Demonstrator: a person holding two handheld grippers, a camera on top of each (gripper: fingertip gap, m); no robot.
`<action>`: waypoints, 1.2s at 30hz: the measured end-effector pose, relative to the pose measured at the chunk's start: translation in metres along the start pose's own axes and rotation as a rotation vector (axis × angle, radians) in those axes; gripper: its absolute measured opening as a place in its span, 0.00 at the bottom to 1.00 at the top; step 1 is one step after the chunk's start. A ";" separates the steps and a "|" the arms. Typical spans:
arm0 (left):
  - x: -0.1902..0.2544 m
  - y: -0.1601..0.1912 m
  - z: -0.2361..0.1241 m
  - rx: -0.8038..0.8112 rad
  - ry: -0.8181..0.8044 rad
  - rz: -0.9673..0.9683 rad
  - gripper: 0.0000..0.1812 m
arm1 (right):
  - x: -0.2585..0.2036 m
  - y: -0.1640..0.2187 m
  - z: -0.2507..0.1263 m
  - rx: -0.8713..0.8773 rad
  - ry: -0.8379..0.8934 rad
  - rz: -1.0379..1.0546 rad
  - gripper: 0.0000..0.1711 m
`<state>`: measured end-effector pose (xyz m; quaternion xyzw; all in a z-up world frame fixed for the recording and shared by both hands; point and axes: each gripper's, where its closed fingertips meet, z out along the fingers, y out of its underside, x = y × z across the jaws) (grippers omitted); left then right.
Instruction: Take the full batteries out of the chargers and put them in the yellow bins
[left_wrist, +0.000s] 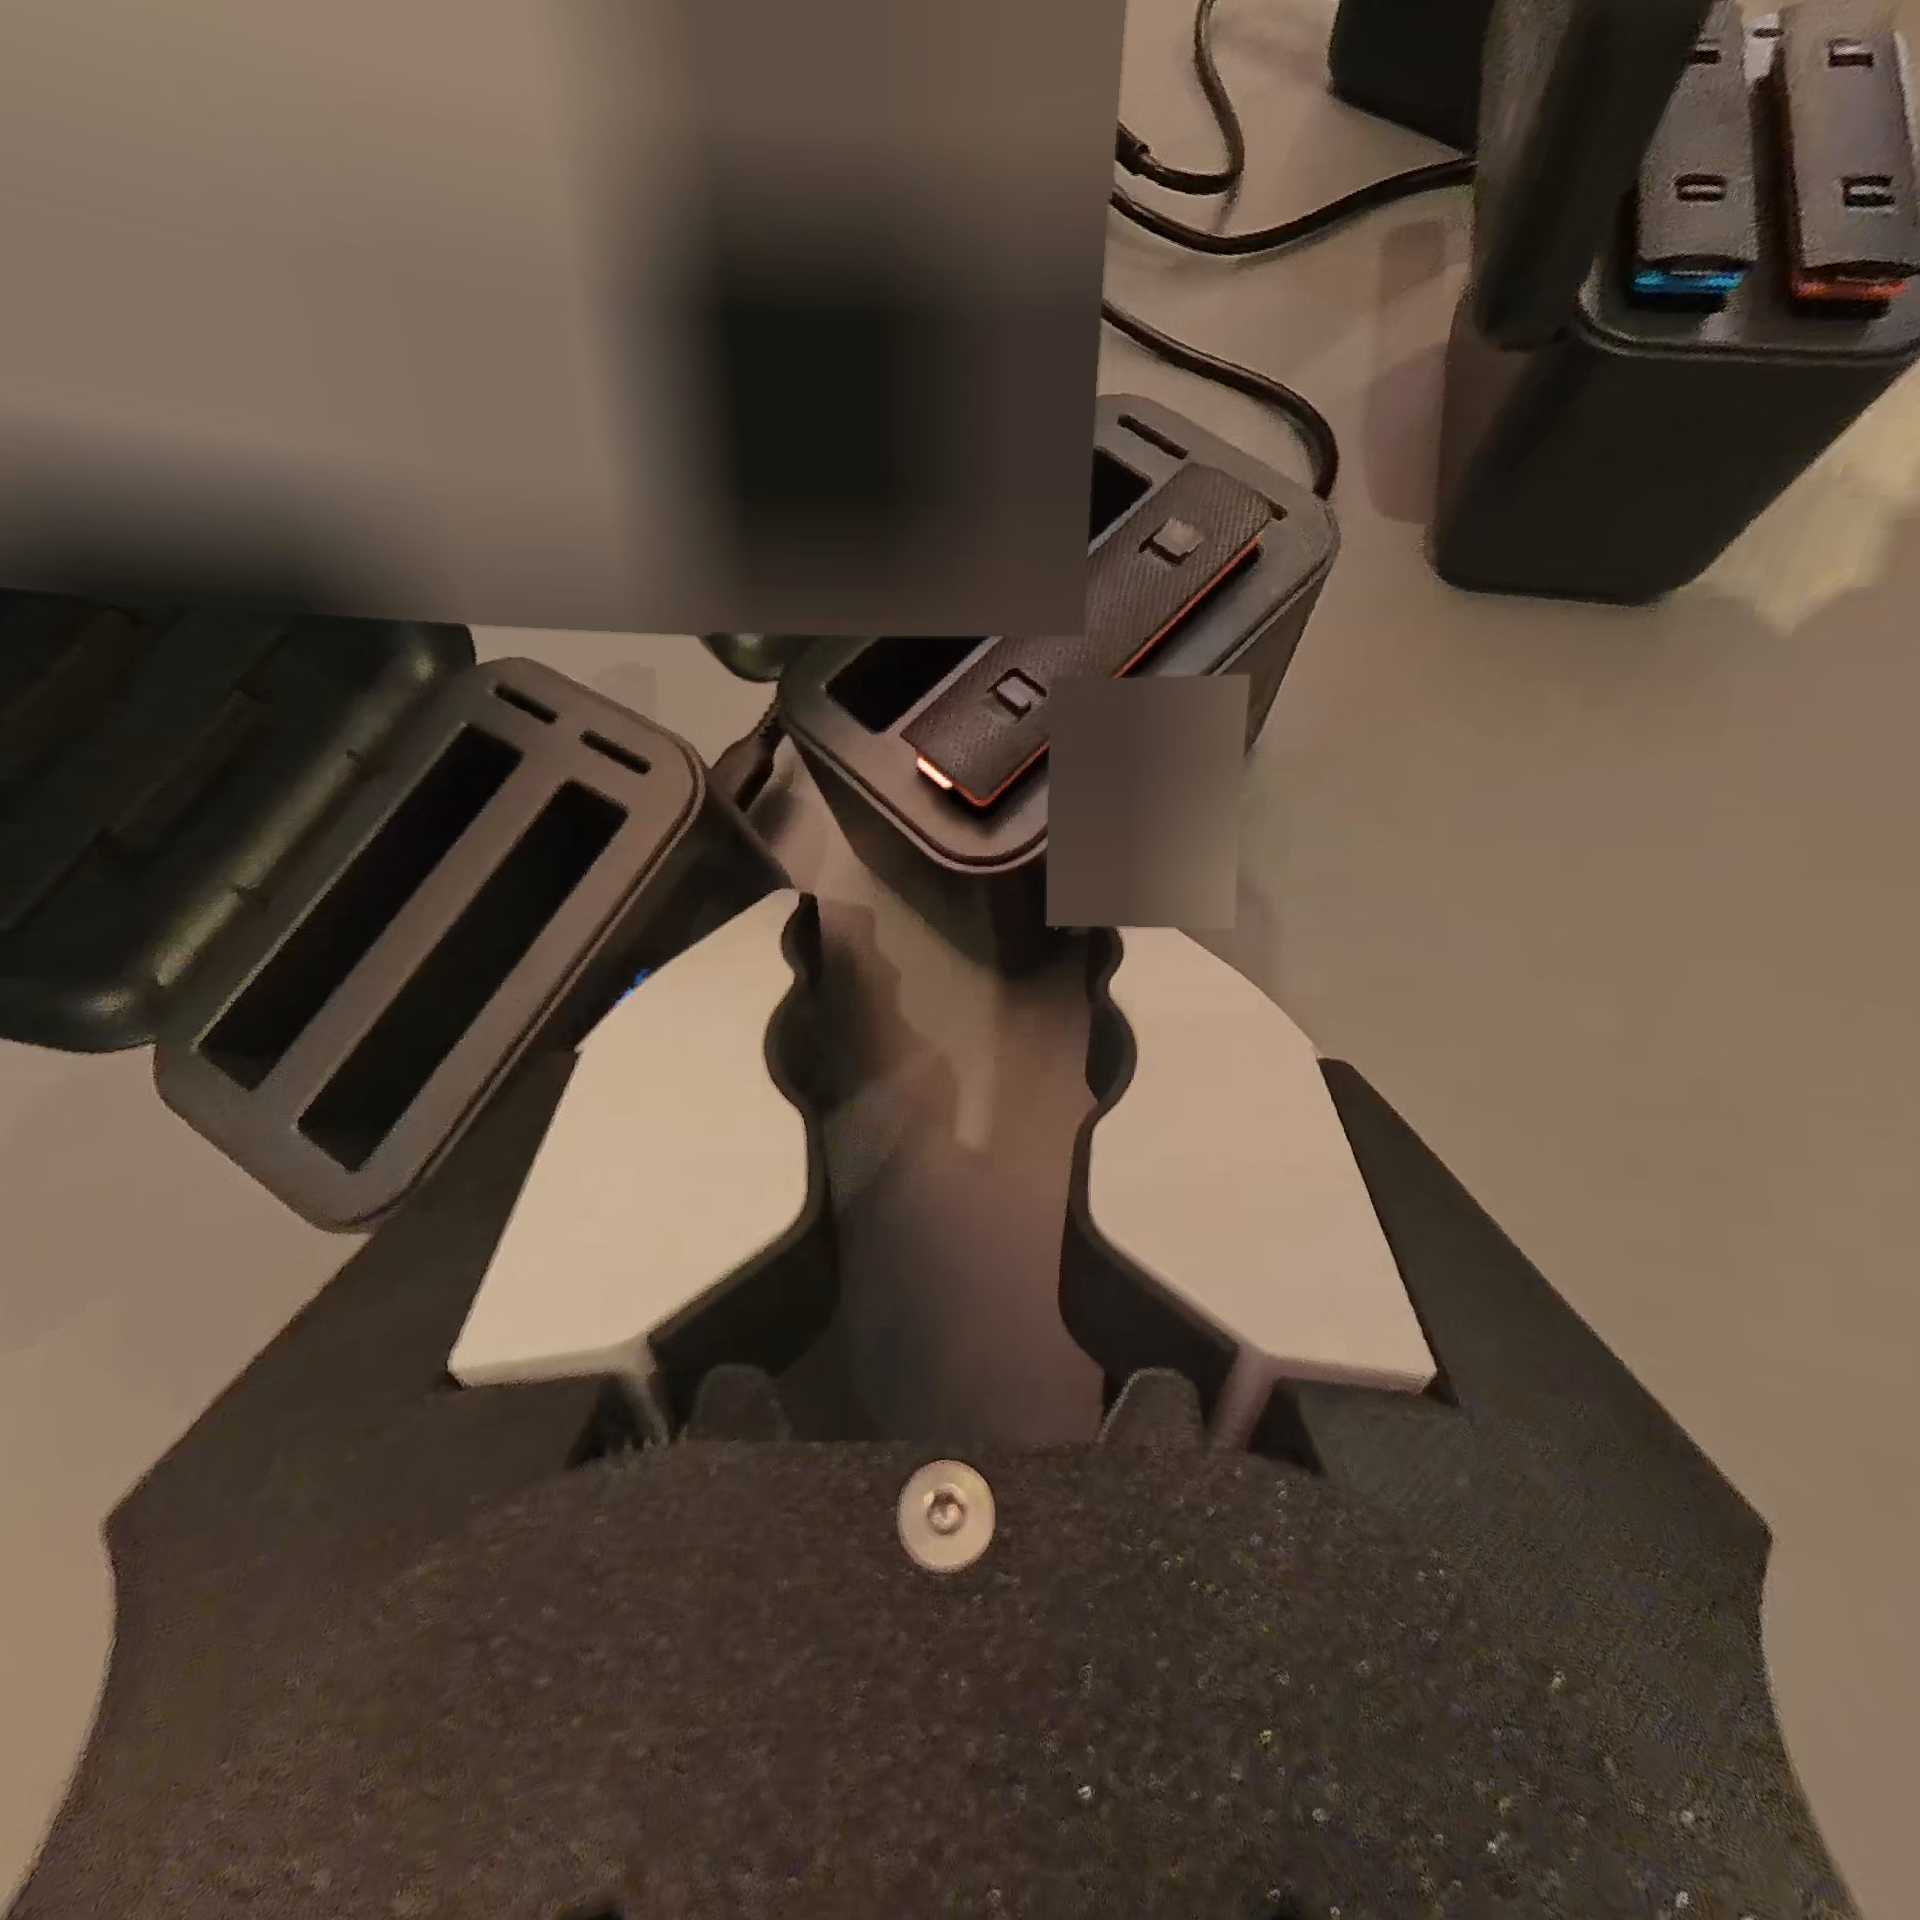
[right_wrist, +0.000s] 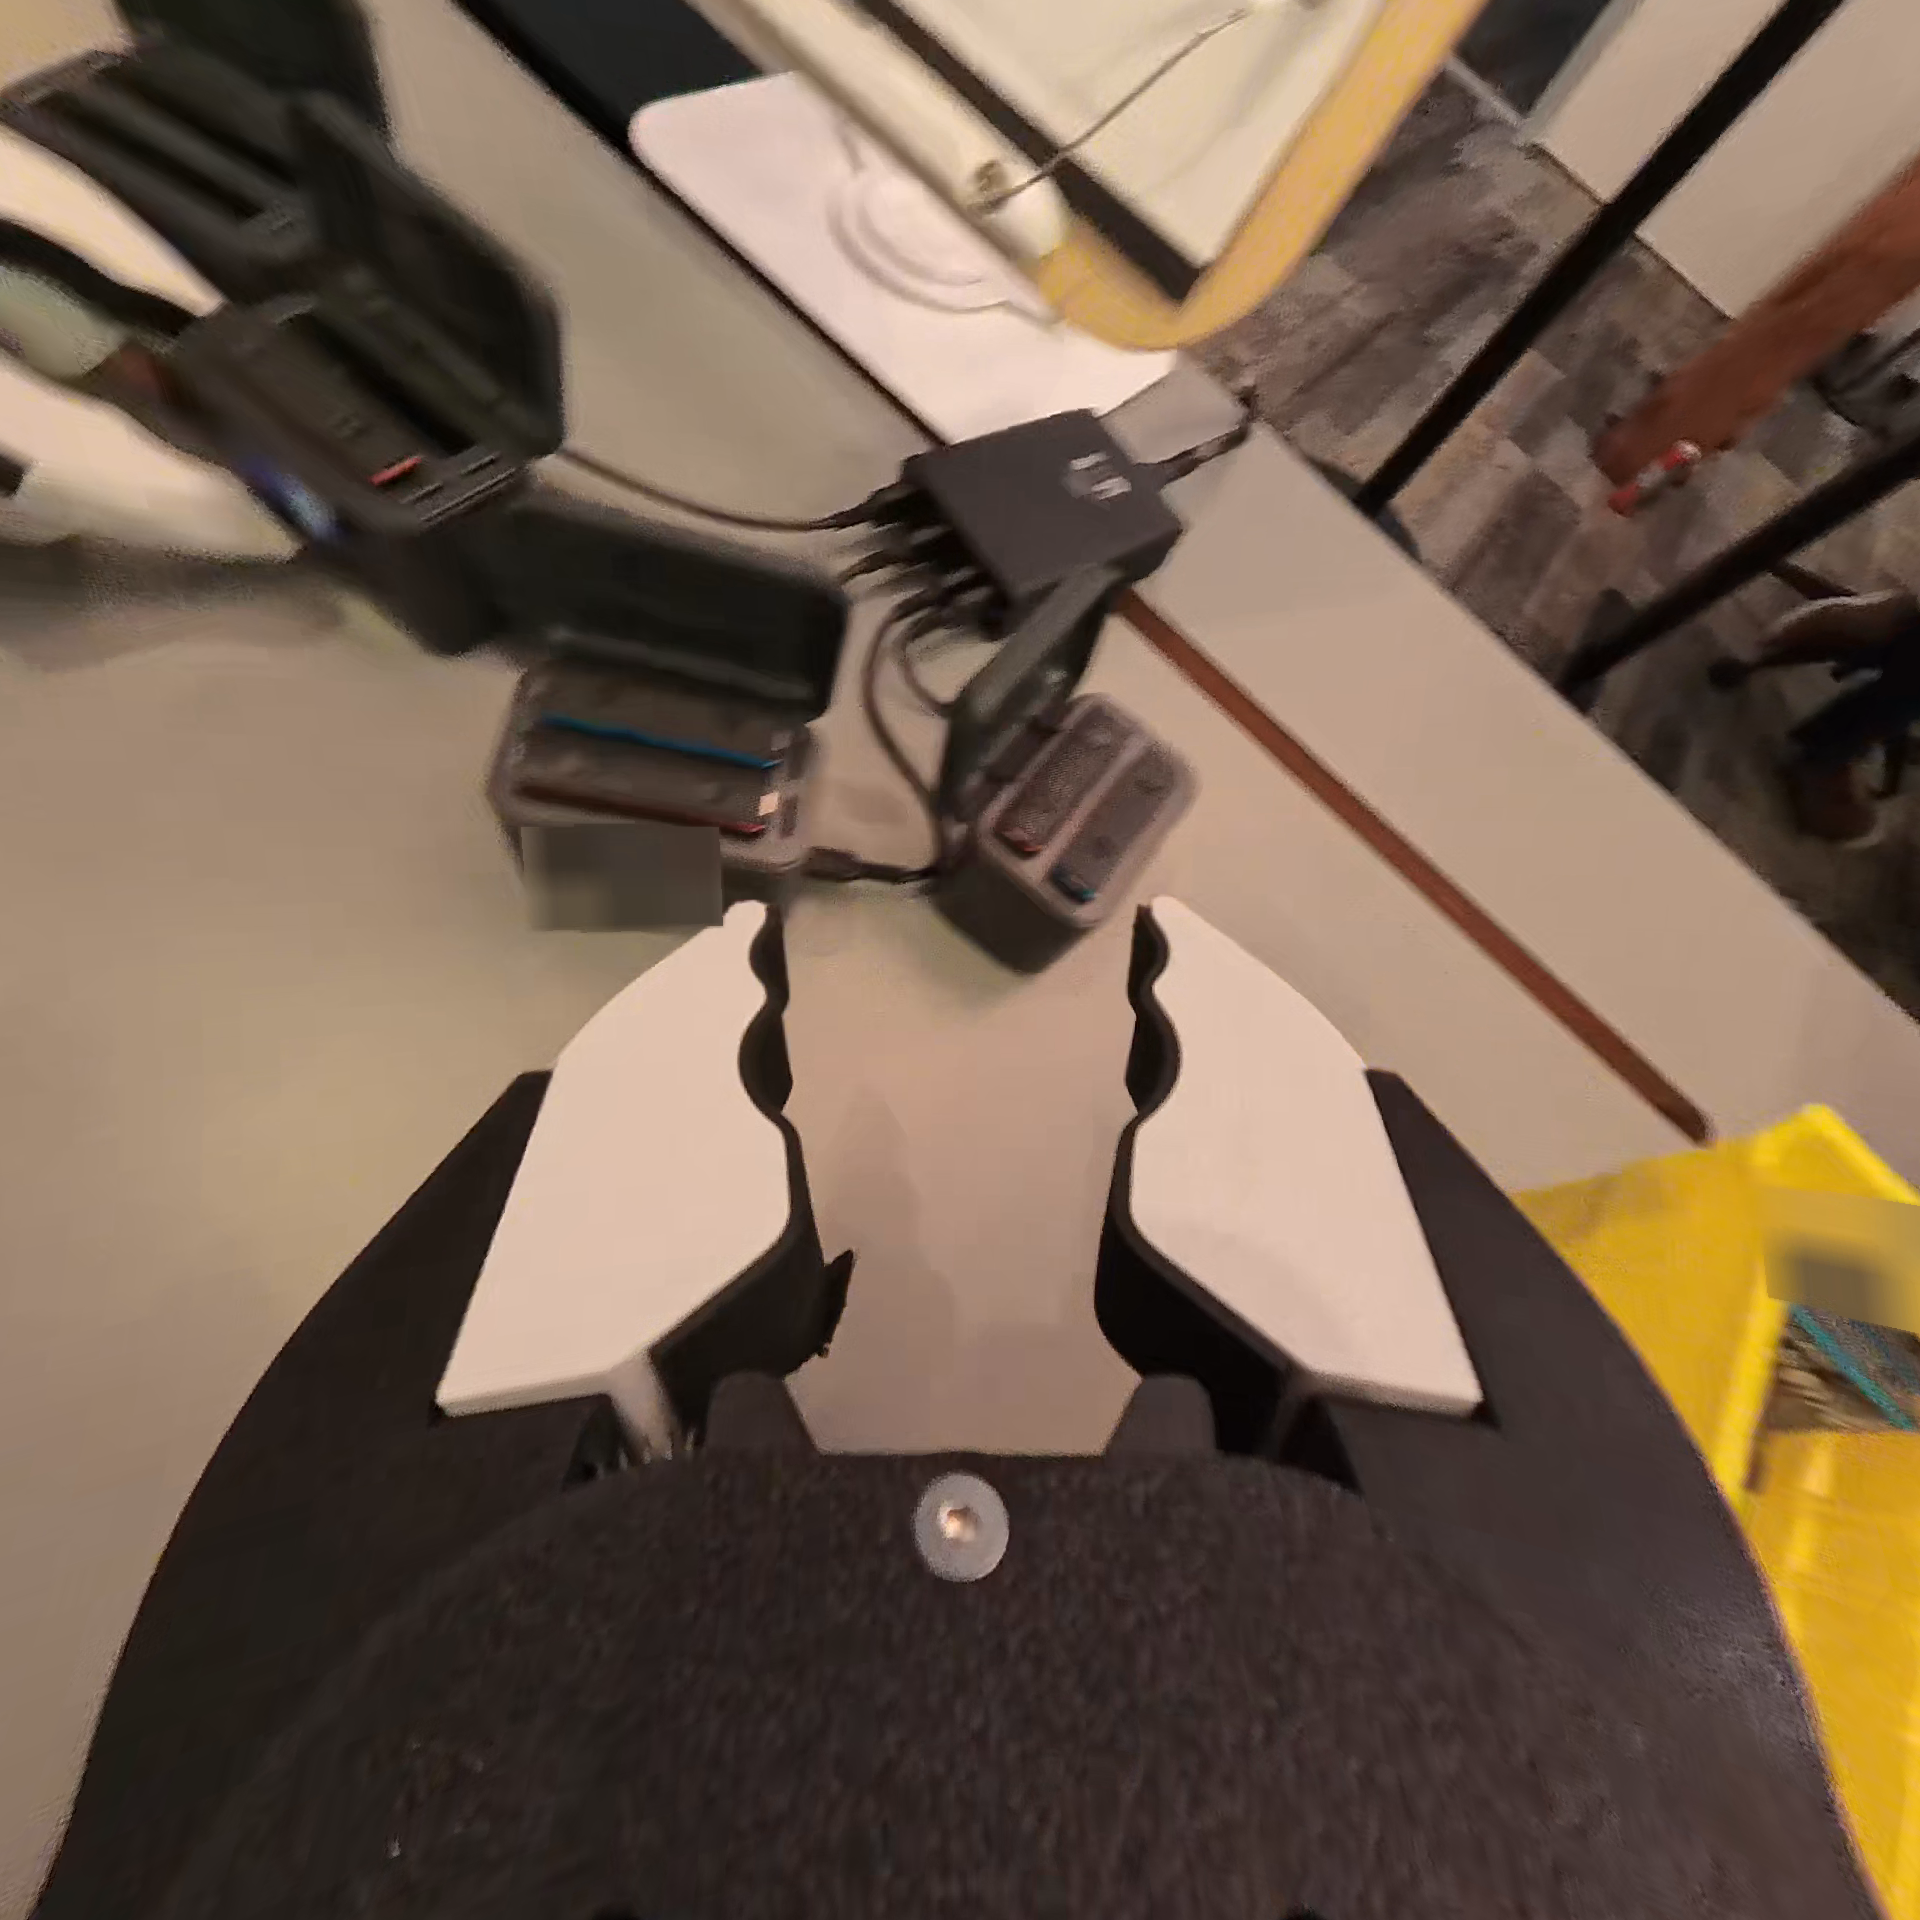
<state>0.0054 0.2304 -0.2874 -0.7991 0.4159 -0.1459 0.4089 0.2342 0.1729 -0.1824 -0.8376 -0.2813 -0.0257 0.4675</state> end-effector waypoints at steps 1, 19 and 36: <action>-0.002 0.000 0.000 -0.001 -0.007 -0.005 0.27 | -0.014 0.006 0.003 -0.002 -0.024 -0.009 0.37; -0.018 -0.019 -0.029 0.198 -0.080 0.001 0.22 | -0.084 0.037 0.057 0.009 -0.134 0.226 0.58; 0.014 -0.019 -0.026 0.219 0.032 0.157 0.25 | -0.147 0.018 0.084 -0.089 -0.133 0.227 0.52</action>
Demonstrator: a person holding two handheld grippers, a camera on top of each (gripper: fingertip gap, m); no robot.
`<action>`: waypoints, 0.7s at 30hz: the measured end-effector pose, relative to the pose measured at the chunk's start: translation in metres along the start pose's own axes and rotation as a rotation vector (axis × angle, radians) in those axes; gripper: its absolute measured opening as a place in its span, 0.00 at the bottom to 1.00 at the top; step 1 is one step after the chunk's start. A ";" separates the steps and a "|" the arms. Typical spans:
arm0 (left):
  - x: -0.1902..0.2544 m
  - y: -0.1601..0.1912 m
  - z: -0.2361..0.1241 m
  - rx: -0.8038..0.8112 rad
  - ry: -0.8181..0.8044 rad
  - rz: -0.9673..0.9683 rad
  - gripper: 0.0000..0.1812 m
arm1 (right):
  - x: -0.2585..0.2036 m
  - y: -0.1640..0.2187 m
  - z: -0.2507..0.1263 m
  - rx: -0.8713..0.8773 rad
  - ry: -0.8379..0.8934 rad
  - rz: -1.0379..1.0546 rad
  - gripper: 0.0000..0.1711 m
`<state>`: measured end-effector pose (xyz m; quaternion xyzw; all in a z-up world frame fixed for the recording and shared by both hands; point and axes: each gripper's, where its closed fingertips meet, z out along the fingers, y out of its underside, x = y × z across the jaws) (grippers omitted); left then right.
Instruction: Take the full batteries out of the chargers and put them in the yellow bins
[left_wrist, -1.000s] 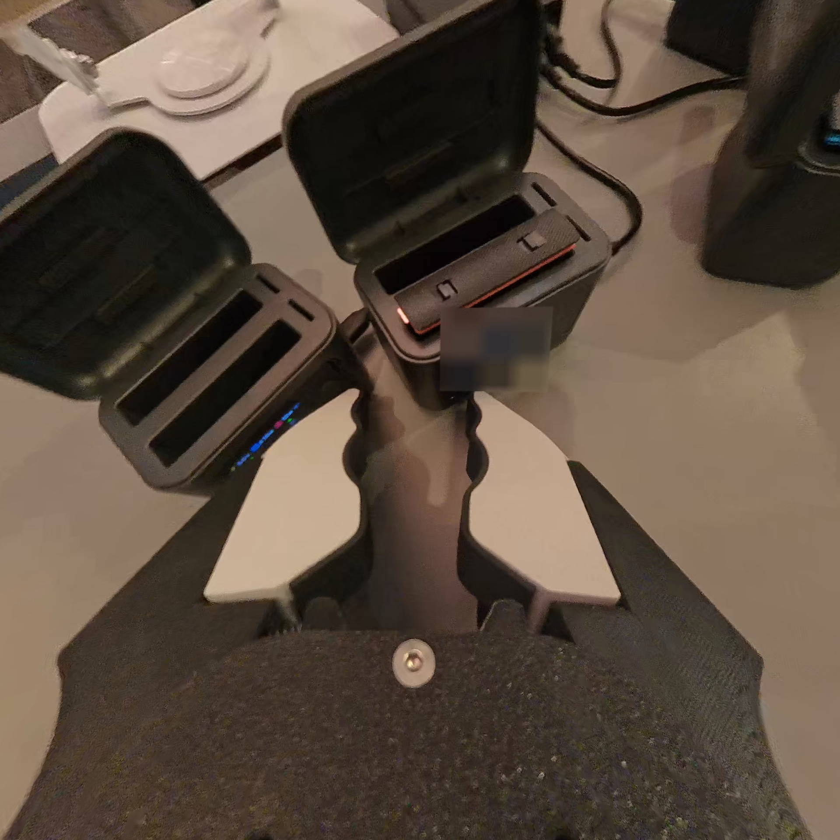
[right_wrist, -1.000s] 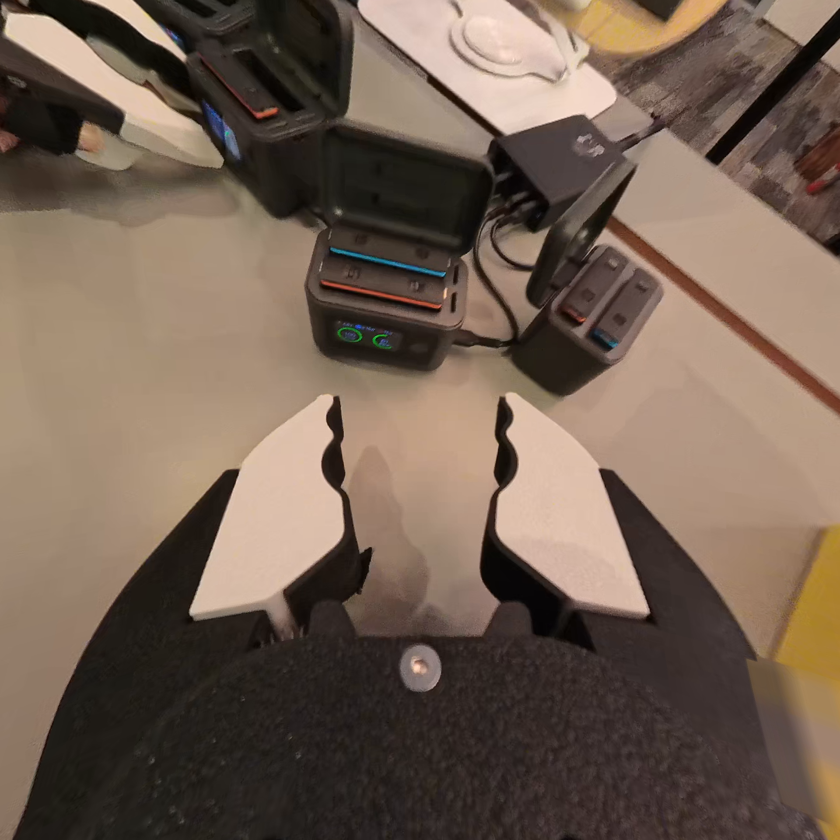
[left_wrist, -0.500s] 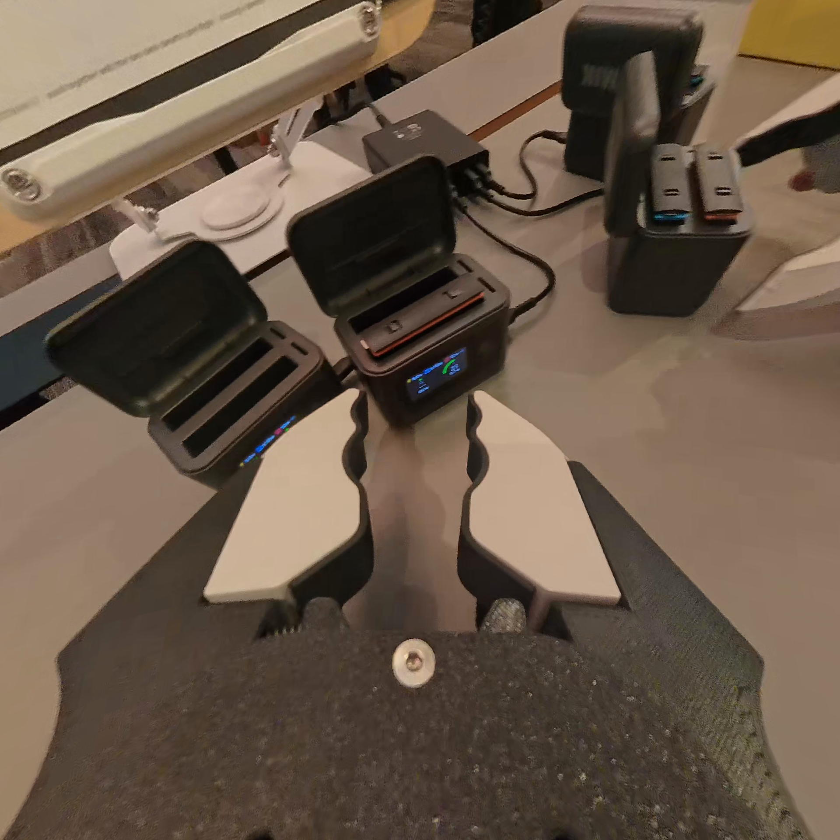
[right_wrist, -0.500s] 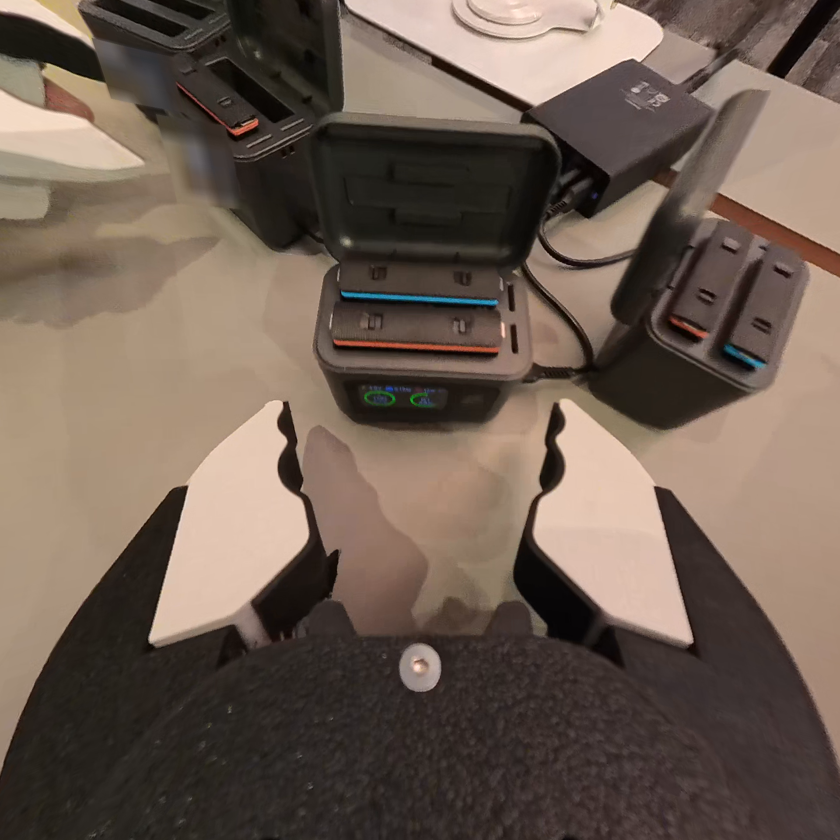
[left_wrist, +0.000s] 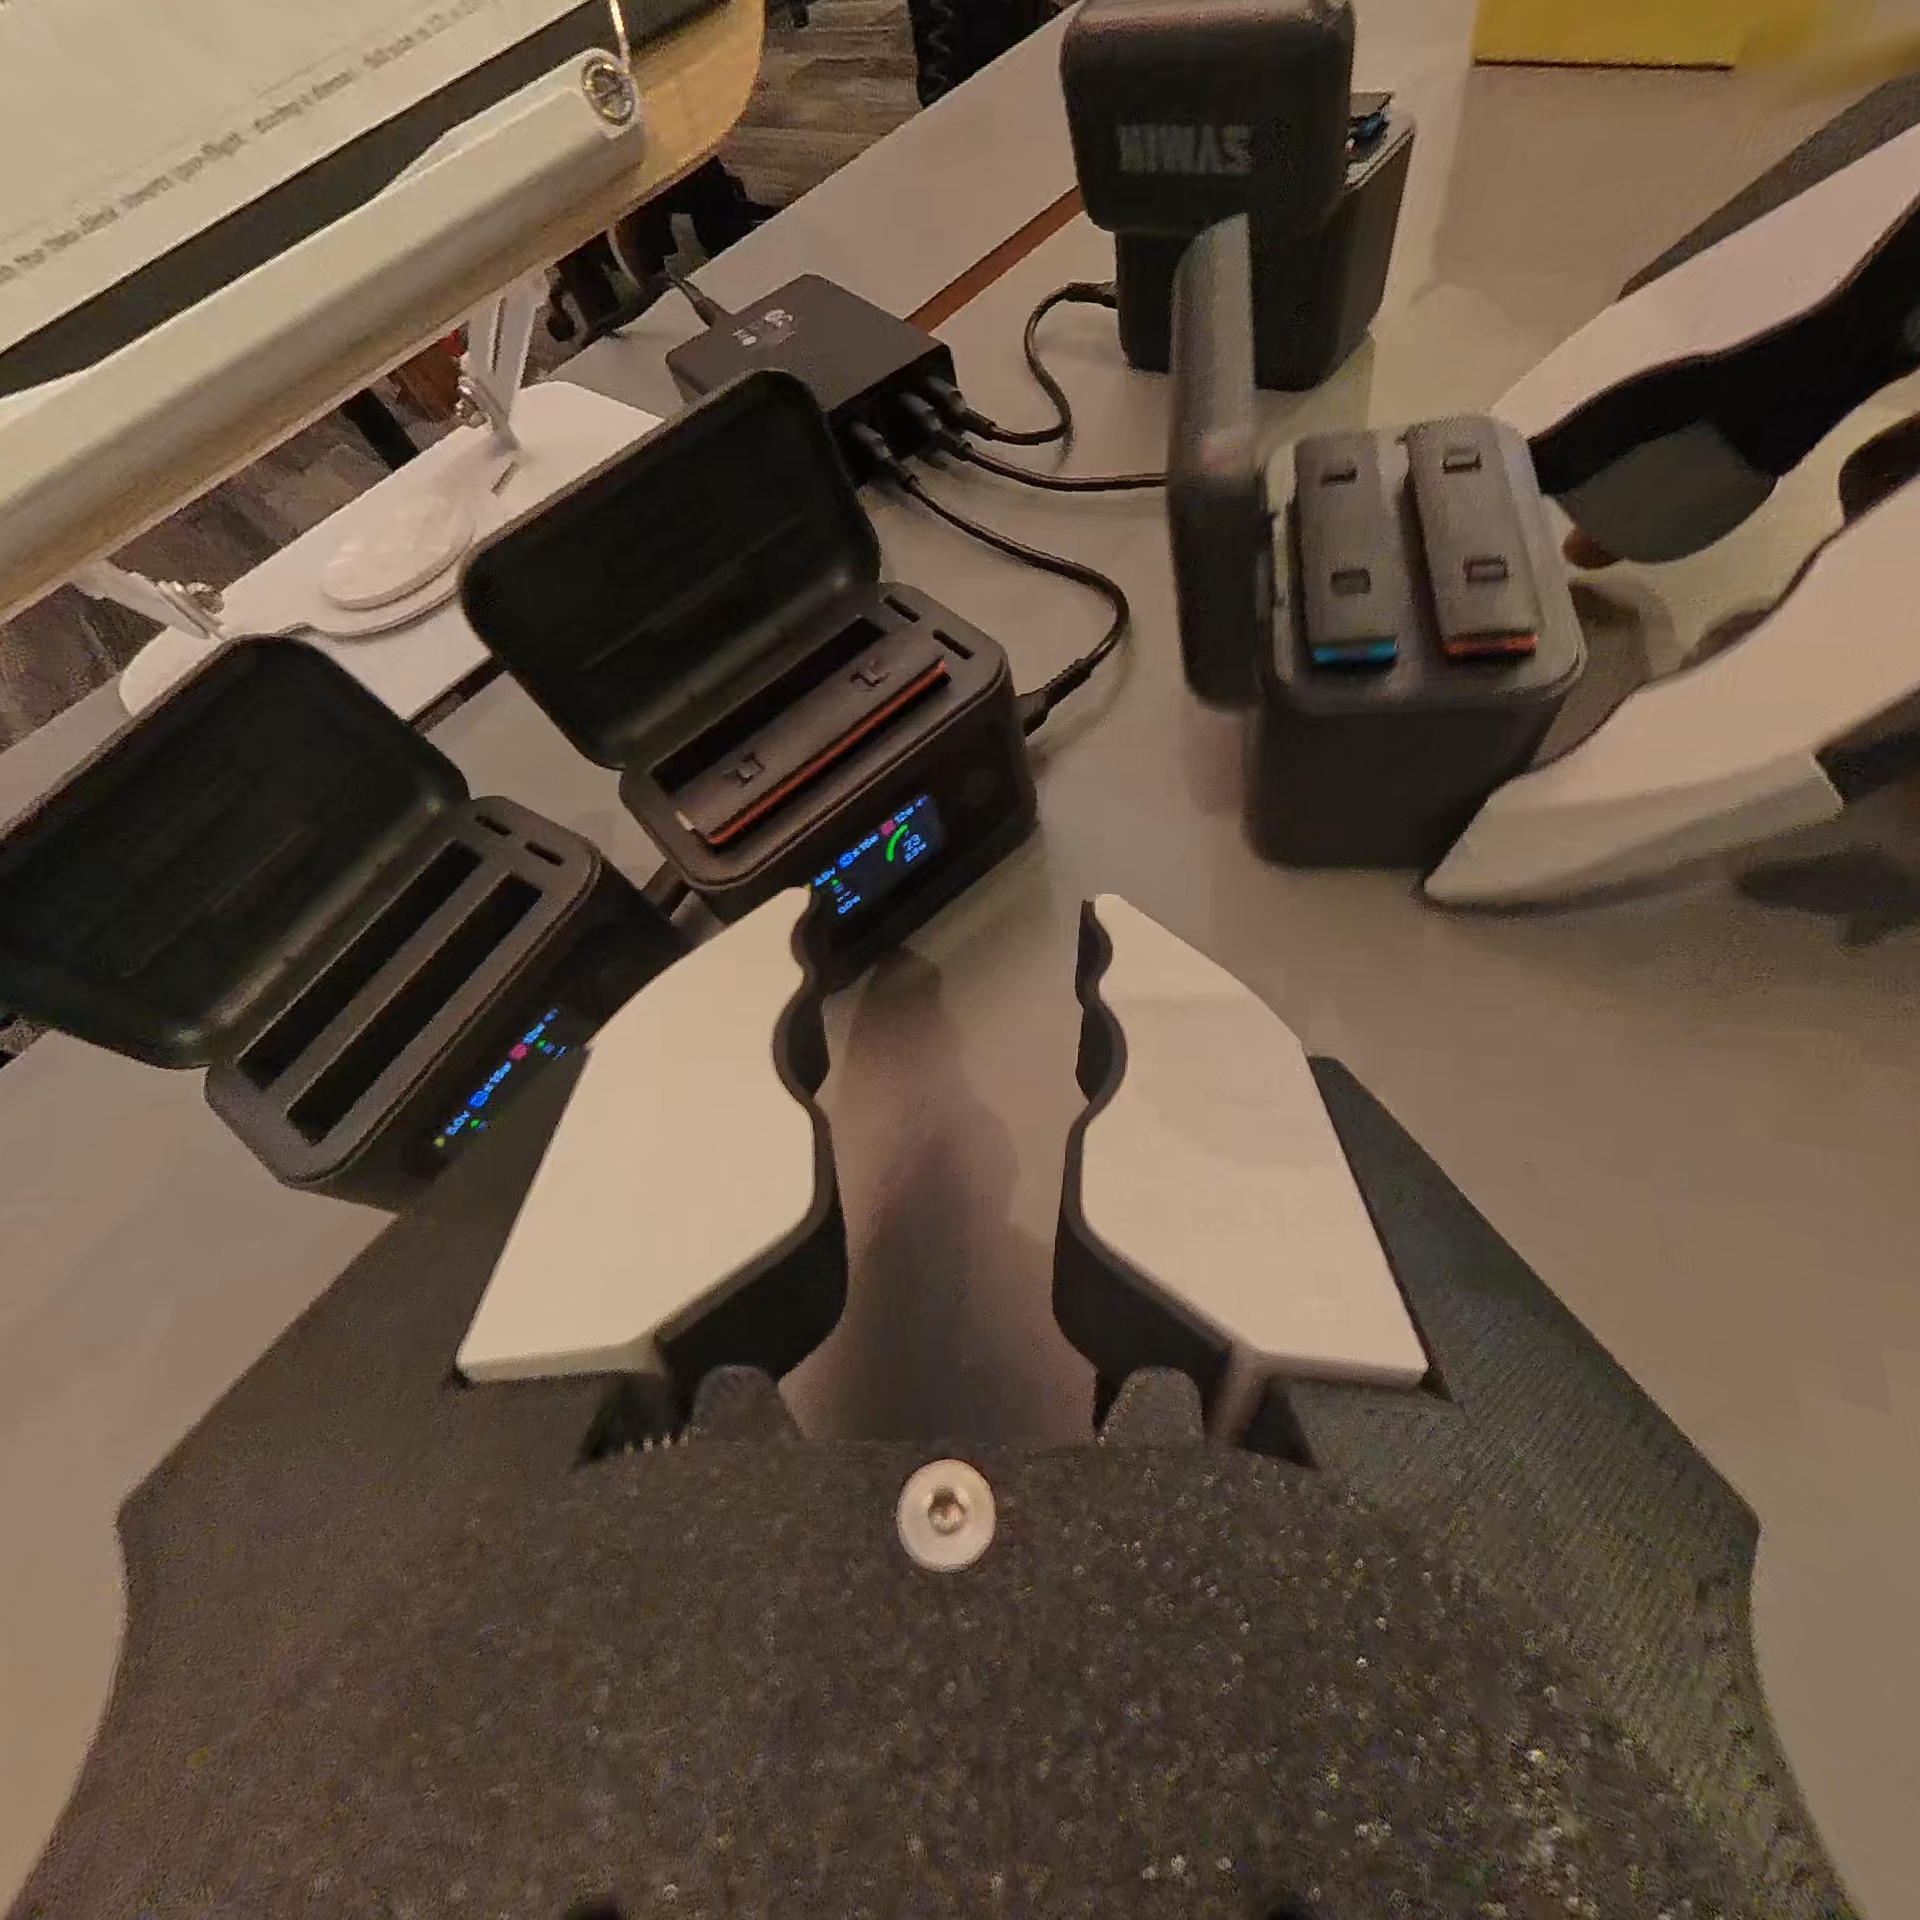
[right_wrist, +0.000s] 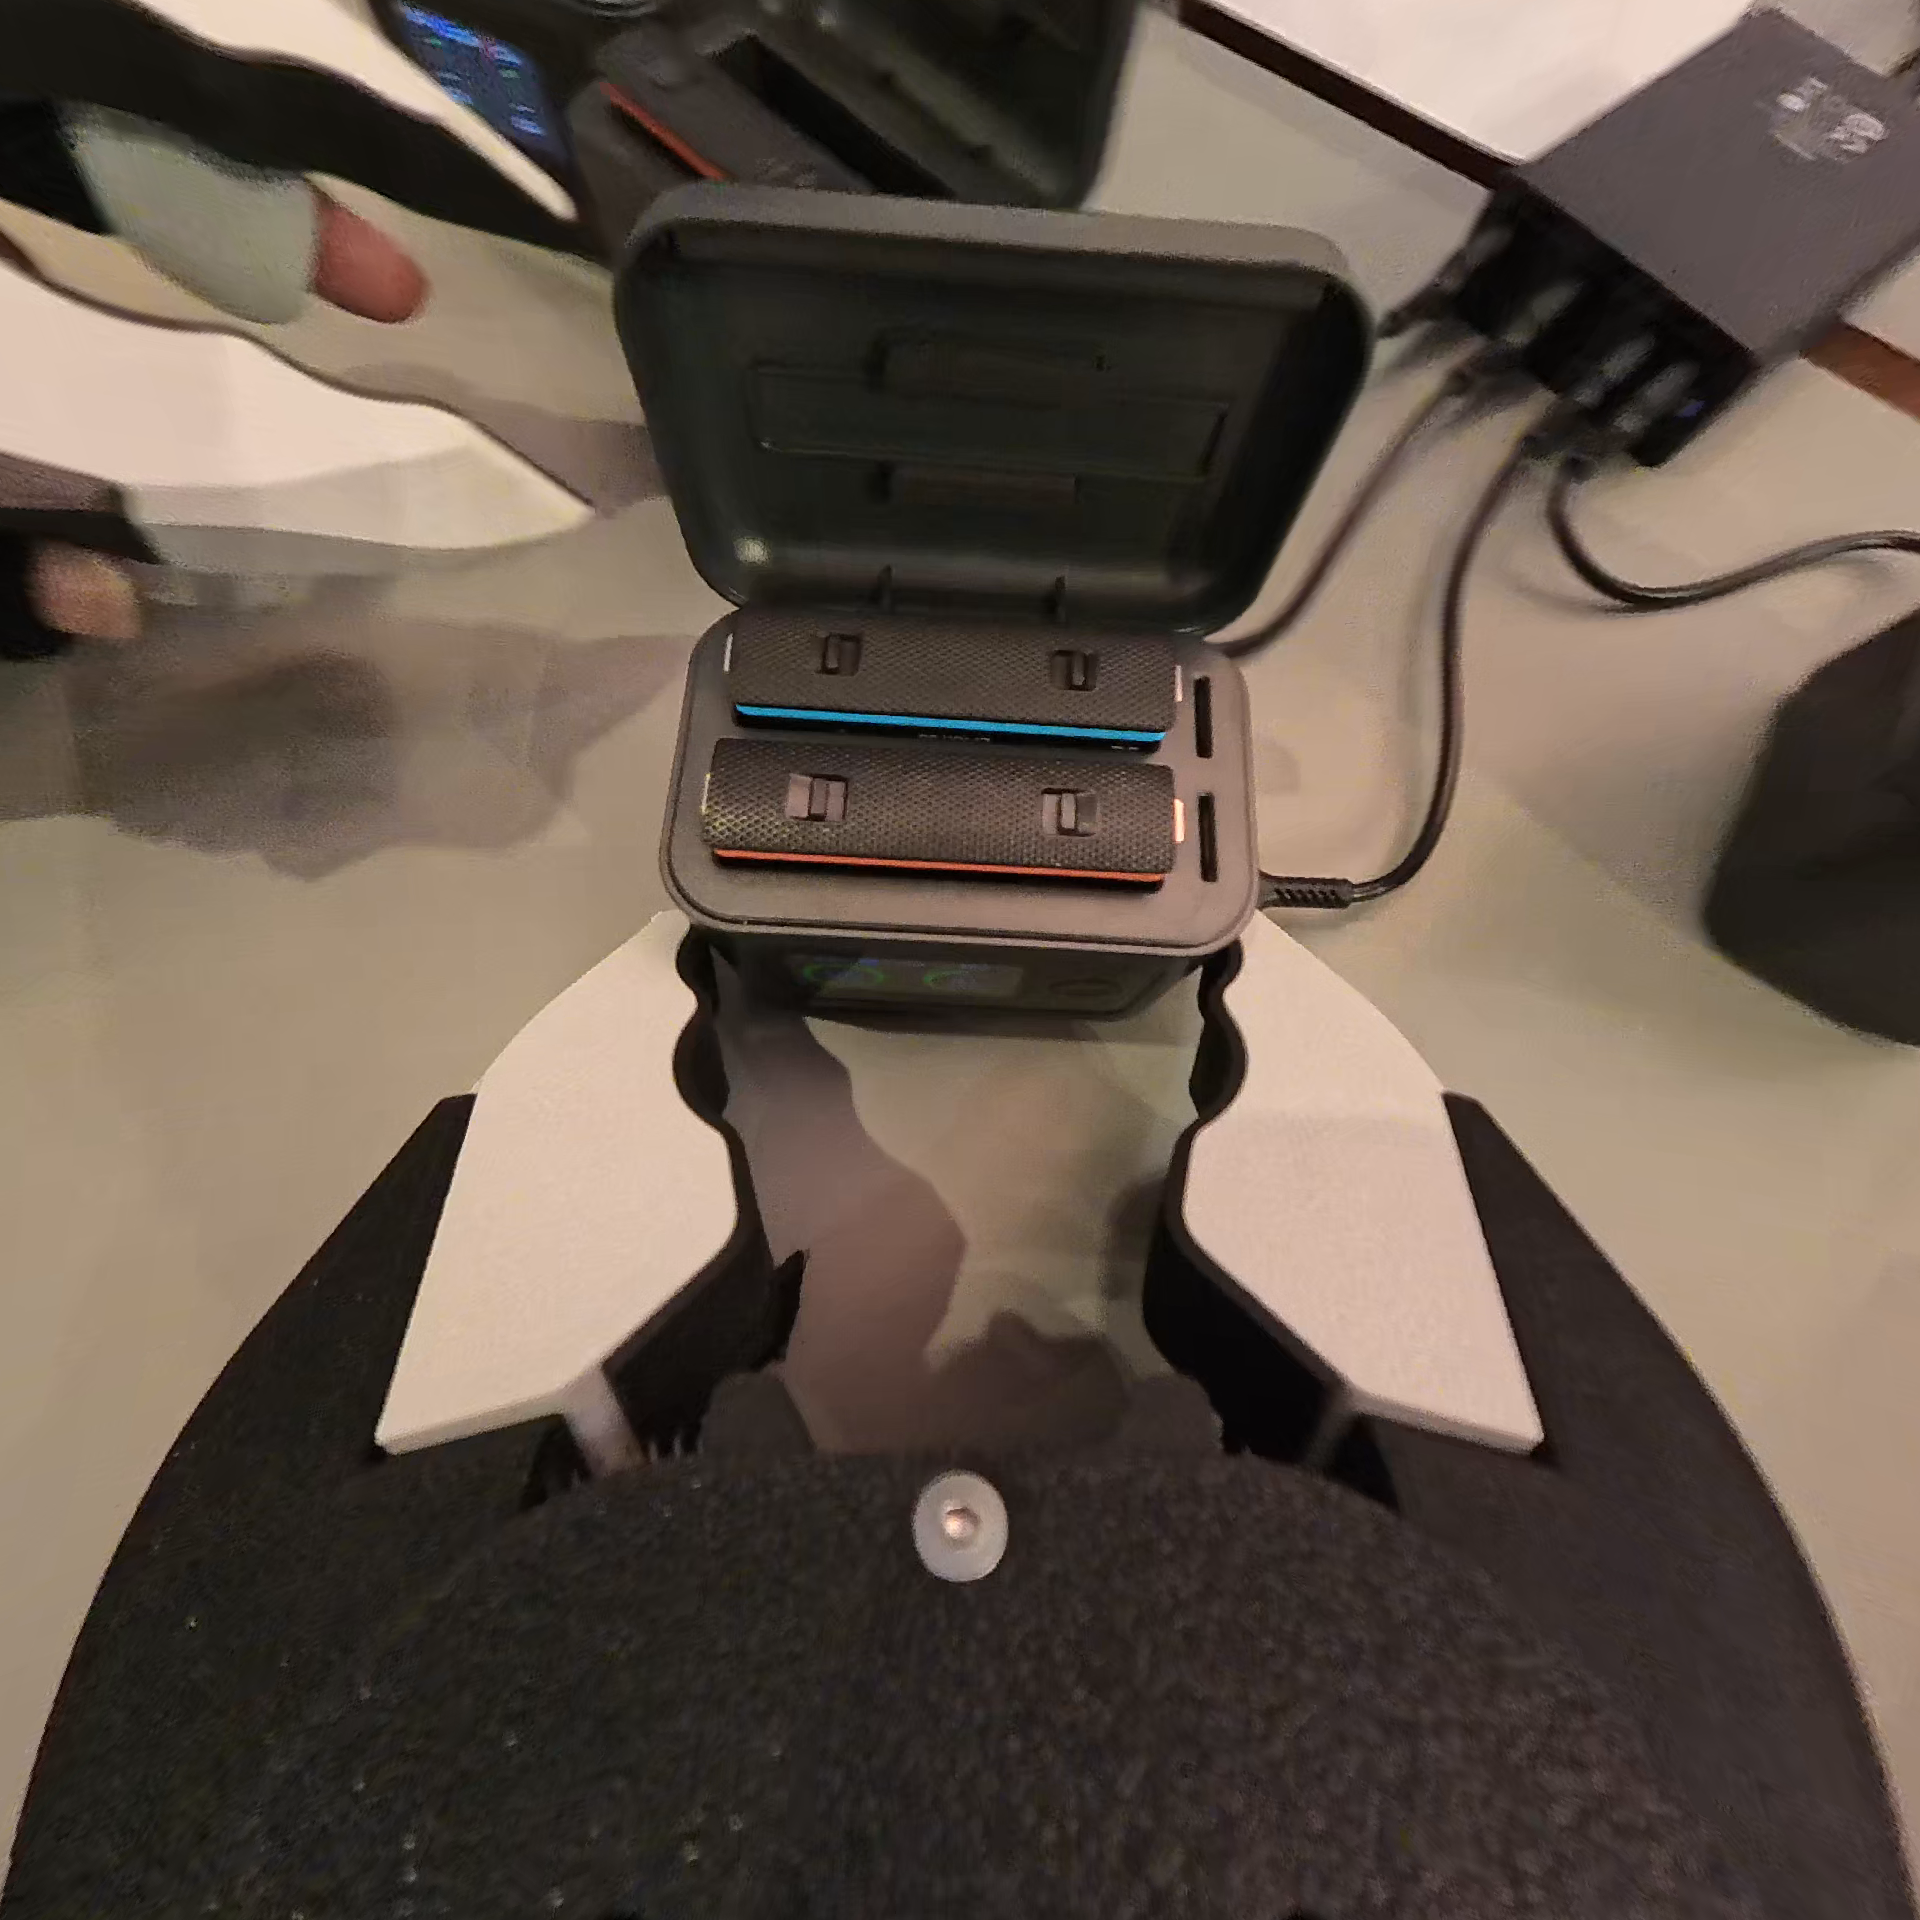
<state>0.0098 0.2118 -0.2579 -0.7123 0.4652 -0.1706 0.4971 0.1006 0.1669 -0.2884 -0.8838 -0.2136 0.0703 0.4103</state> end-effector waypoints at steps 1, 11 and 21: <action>0.001 0.000 0.000 -0.001 0.002 0.005 0.25 | -0.010 -0.001 0.001 0.002 -0.004 -0.009 0.52; -0.008 0.006 -0.002 -0.017 -0.007 -0.003 0.24 | -0.045 -0.007 0.000 0.031 -0.091 -0.044 0.52; 0.045 0.012 -0.018 -0.105 0.358 0.008 0.36 | -0.028 -0.003 -0.023 0.038 -0.290 -0.116 0.54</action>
